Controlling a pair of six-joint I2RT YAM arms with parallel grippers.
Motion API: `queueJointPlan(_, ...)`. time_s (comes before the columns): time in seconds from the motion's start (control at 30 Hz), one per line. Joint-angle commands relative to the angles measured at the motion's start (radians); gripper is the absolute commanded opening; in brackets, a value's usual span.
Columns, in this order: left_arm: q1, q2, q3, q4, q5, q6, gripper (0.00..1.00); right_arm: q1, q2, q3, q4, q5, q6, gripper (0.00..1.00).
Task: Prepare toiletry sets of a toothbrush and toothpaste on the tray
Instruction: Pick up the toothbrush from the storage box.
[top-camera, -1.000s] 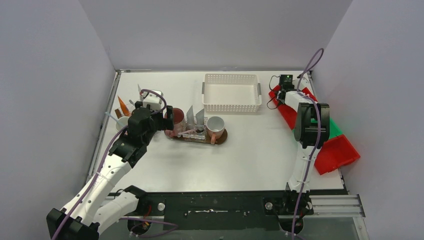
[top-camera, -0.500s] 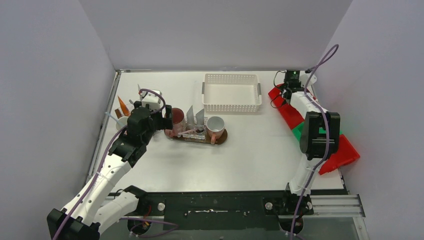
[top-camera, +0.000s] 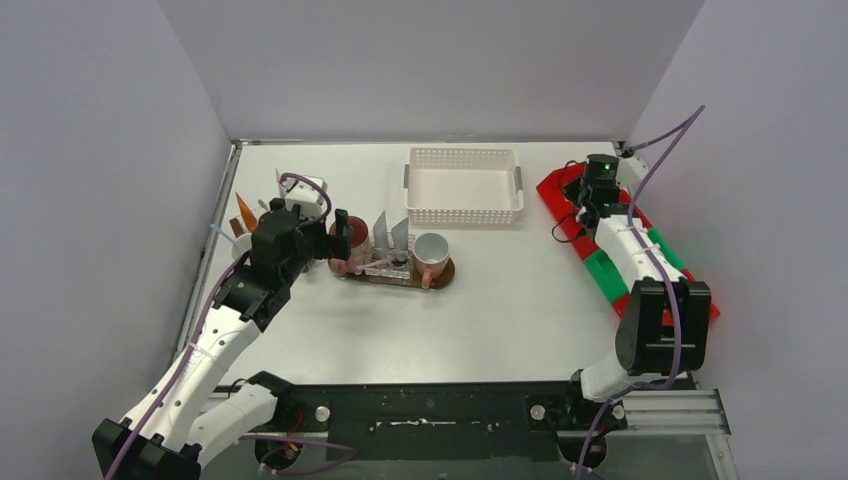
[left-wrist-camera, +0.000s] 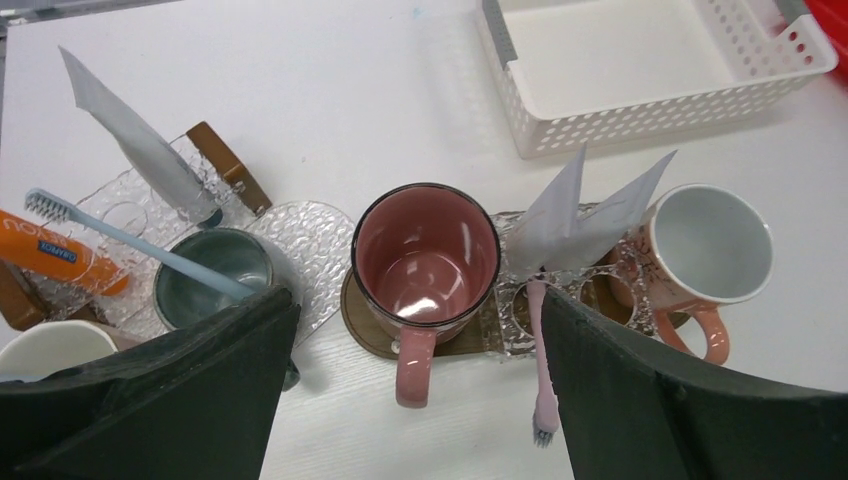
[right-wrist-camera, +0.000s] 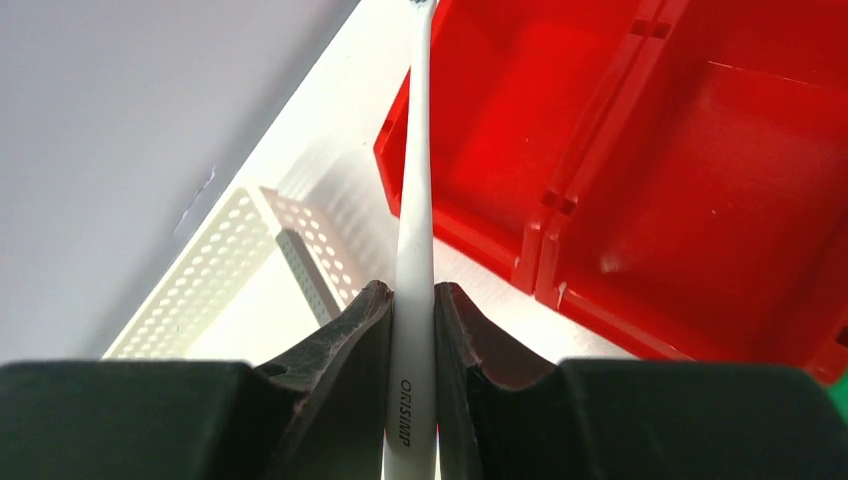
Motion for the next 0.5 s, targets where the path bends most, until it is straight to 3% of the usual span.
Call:
queueJointPlan(0.0,0.005,0.002,0.09,-0.024,0.094,-0.015,0.9,0.012,-0.15,-0.09,0.08,-0.072,-0.093,0.0)
queueJointPlan(0.47,-0.008,0.025,0.178,-0.189,0.284,-0.008,0.95,0.088,-0.465,-0.308,0.1,-0.401,-0.398,0.0)
